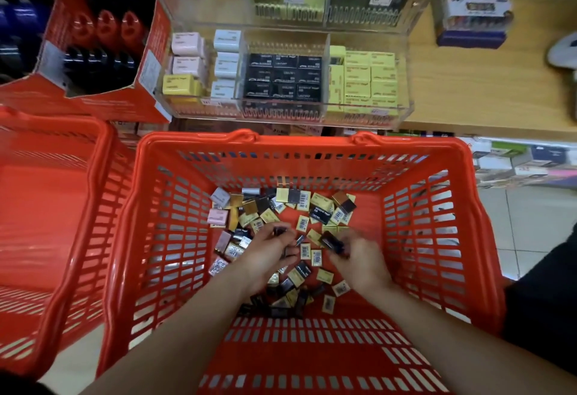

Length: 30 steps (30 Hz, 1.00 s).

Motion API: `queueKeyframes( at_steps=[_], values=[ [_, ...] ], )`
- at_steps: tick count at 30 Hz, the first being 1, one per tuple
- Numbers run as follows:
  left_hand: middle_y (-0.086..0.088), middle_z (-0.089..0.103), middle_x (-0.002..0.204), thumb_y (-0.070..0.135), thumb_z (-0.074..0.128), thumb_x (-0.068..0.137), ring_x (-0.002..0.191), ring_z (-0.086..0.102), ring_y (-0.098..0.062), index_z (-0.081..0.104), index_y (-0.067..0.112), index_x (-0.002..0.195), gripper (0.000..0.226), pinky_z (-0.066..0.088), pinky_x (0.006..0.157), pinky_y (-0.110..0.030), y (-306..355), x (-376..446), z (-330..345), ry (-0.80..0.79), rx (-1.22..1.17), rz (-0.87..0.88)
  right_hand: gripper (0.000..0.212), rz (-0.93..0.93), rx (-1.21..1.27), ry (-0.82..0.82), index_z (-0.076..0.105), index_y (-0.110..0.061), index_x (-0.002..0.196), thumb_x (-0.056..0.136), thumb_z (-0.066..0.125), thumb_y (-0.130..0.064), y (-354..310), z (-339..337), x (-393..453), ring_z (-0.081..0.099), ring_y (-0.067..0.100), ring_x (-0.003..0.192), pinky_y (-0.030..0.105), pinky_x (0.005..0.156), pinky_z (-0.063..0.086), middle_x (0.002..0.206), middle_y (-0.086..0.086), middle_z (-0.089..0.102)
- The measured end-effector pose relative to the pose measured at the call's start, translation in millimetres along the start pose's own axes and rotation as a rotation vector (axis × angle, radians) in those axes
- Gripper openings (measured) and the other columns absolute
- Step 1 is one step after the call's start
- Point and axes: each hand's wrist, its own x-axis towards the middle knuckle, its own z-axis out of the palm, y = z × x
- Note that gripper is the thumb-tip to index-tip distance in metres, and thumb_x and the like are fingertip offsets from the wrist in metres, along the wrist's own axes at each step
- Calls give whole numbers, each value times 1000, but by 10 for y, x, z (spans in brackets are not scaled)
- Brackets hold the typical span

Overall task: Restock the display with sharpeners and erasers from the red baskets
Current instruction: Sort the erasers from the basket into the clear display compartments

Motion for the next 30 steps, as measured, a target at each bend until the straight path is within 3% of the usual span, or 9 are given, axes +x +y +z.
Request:
queueKeyframes(
  at_steps=[3,5,8,11,15,18,22,26,30],
  values=[
    [-7,67,100,22,71,90,89,67,-16,60,19,116,29,58,81,-32,15,-42,119,-19,-46,26,24,18,345,102,65,-26,96,79,81,-27,-295,-106,10,62,-7,73,4,62,46,85,-18,67],
    [-10,71,99,24,69,91,79,69,-15,60,16,115,27,59,81,-36,44,-68,205,-51,-132,38,26,-67,466,49,63,-32,88,78,81,-15,-509,-156,-6,61,-11,69,5,63,49,77,-20,64],
    [-12,71,98,20,57,98,73,71,-16,59,9,112,18,59,64,-29,141,-57,274,-30,-275,77,33,-238,433,-102,71,-20,104,77,75,-3,-596,-237,26,66,0,84,18,82,55,95,-7,67],
    [-8,68,94,21,57,99,82,68,-19,58,10,111,16,58,76,-34,234,31,169,93,-271,71,35,-320,134,-42,67,-15,118,85,68,-3,-375,-357,242,57,9,102,14,97,42,117,-3,56],
    [-10,68,97,16,58,99,92,66,-24,62,12,104,8,57,74,-36,288,91,-38,72,-268,7,41,-29,-27,38,52,-13,134,95,60,-21,-104,-347,571,49,27,124,35,106,41,132,10,52],
    [-14,68,109,4,59,96,98,66,-25,64,9,112,17,58,74,-36,283,110,-103,37,-276,-40,43,60,-135,-13,56,-9,130,94,62,-31,-97,-220,739,50,30,123,35,104,42,131,13,53],
    [-12,62,101,-3,61,93,86,60,-20,66,15,113,28,58,71,-34,359,80,-135,13,-225,-6,38,113,-125,9,58,-9,127,93,64,-24,-161,-192,772,52,33,120,35,101,43,133,15,48],
    [-6,60,93,6,61,95,77,55,-17,68,20,108,20,55,63,-29,547,-120,-102,23,-91,20,32,85,38,-7,66,-12,118,86,72,-15,-280,-402,605,54,26,117,29,101,39,126,11,58],
    [-1,53,75,26,66,94,58,47,-11,67,20,101,9,52,58,-26,863,-683,-80,-20,97,91,37,99,430,-102,71,-12,111,76,83,-11,-610,-838,135,64,17,106,29,99,48,114,5,69]
  ],
)
